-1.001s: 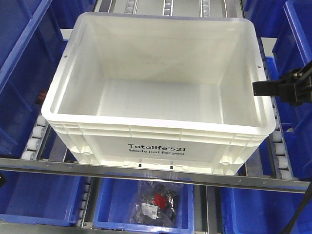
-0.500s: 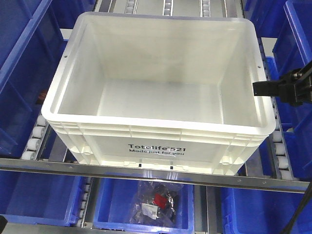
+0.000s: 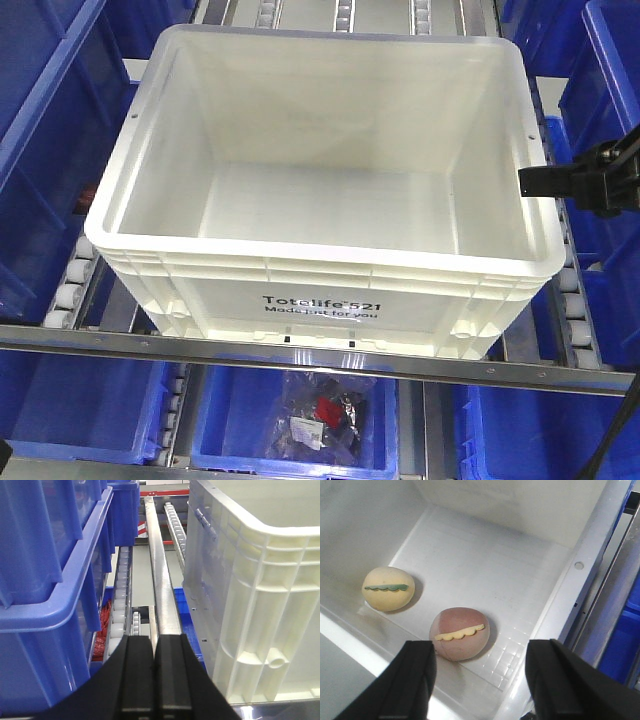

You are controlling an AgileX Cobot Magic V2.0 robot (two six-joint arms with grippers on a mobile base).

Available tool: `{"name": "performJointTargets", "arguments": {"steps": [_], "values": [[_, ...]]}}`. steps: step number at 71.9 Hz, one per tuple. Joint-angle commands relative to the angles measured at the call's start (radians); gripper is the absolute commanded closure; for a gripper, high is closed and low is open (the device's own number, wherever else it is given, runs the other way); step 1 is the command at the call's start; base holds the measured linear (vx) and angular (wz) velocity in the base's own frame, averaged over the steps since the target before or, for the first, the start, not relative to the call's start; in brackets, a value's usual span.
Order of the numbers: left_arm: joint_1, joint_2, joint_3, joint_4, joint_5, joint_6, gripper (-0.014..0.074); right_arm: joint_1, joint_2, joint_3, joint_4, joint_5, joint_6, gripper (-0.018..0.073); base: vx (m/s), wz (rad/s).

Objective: Place moving items into box and shelve
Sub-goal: 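Withdraw both grippers upward and away from the tote rims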

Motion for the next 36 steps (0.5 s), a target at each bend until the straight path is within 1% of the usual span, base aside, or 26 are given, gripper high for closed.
{"name": "performJointTargets", "arguments": {"steps": [1,31,36], "values": [[0.002,-0.013,0.031,-0.001,-0.087,-0.008,0.0602,-0.002,-0.018,-0.038,0.035,-0.048,-0.002,0.0111,0.0,0.0],[0.002,-0.013,0.031,-0.001,-0.087,-0.008,0.0602,-0.002,-0.018,-0.038,0.035,-0.047,-0.003,0.0111,0.0,0.0],[0.002,-0.013,0.031,-0.001,-0.087,-0.008,0.0602,-0.002,-0.029,-0.038,0.023,-0.043,-0.003,0.0111,0.0,0.0]]}}
